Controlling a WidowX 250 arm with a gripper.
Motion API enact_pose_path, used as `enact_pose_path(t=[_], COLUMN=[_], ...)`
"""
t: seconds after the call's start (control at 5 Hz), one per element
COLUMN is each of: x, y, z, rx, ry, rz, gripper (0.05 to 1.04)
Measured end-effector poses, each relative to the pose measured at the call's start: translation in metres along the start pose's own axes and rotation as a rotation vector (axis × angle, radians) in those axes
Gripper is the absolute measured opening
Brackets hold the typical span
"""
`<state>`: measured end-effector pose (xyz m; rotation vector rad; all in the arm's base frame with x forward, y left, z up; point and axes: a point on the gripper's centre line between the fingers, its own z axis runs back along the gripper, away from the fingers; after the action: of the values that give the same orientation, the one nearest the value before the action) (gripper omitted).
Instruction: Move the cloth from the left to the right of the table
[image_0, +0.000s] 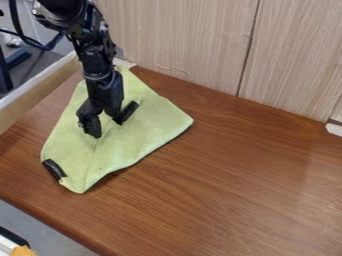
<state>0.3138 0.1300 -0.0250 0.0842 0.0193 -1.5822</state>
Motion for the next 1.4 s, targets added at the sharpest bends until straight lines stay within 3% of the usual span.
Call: enact_pose_path(t=[0.4,0.8,1.2,1.4], x=[0.024,0.071,0.122,0.135], y=[0.006,0.010,-0.013,-0.026], z=[-0.002,-0.001,0.002,0.004], rx=[0.004,0.025,0.011,-0.003], ry=[-0.008,-0.055,-0.111,-0.127], rz=[-0.057,-0.162,-0.302,-0.339], gripper=[1.001,1.001,1.001,1.000])
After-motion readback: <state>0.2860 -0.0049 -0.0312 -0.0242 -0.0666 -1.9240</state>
